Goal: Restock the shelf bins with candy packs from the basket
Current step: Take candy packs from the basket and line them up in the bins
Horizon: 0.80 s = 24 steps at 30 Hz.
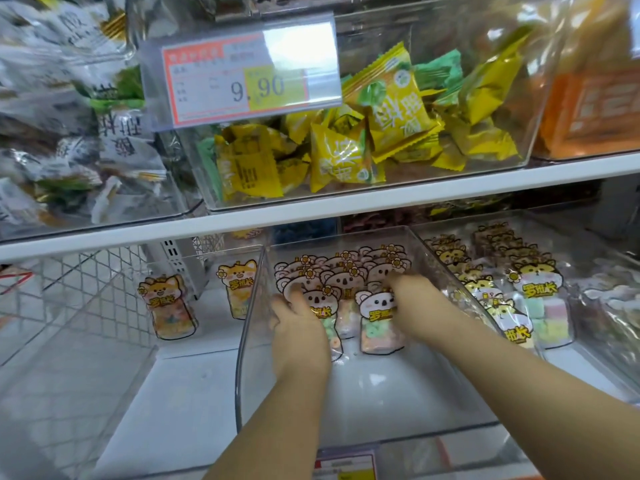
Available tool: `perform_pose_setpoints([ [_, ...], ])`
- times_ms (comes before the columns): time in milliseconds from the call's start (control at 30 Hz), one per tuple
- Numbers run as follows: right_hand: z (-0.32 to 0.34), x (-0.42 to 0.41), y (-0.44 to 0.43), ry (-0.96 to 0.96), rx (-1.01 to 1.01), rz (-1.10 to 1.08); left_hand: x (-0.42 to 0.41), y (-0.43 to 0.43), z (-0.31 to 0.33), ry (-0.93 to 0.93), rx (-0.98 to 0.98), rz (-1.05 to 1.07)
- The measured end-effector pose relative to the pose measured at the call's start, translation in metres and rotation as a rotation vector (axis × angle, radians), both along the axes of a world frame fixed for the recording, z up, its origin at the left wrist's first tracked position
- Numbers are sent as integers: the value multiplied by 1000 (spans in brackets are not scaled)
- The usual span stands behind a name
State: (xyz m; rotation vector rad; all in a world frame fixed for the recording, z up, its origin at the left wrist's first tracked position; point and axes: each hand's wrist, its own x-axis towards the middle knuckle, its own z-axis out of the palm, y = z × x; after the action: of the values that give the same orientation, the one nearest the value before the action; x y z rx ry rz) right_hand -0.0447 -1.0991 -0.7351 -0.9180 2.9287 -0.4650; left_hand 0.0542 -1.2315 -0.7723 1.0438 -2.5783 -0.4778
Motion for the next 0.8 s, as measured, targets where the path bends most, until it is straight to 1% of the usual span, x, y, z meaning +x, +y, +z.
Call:
perform_pose_setpoints([
  [33, -3, 0, -3, -19, -29, 14, 0, 1, 3, -30, -109, -16],
  [67, -6, 0, -7, -28, -60, 23, 0, 1, 5, -90, -172, -38],
  [133, -14, 0, -16, -15, -112, 19, 3, 1, 3, -248, -136, -130],
  [167, -18, 0, -19, 7, -122, 6, 5, 0, 0, -325, -66, -200],
  [200, -21, 0, -21, 41, -118, -16, 7, -1, -3, -361, 20, -254],
  [300, -24, 1, -22, 175, -54, -68, 14, -3, -8, -314, 289, -346],
  [367, -25, 1, -19, 183, -54, -76, 15, -1, -7, -281, 364, -406],
  [433, -28, 2, -15, 139, -63, -55, 15, 0, -7, -302, 347, -439],
  [533, -32, 3, -12, 95, -93, -45, 15, 0, -8, -334, 269, -459],
  [667, -30, 6, -10, 98, -169, -22, 18, 5, -7, -368, 222, -517],
  [733, -29, 10, -11, 106, -161, 25, 18, 8, -9, -406, 217, -555],
  [800, -28, 14, -13, 114, -164, 13, 19, 8, -8, -430, 208, -557],
])
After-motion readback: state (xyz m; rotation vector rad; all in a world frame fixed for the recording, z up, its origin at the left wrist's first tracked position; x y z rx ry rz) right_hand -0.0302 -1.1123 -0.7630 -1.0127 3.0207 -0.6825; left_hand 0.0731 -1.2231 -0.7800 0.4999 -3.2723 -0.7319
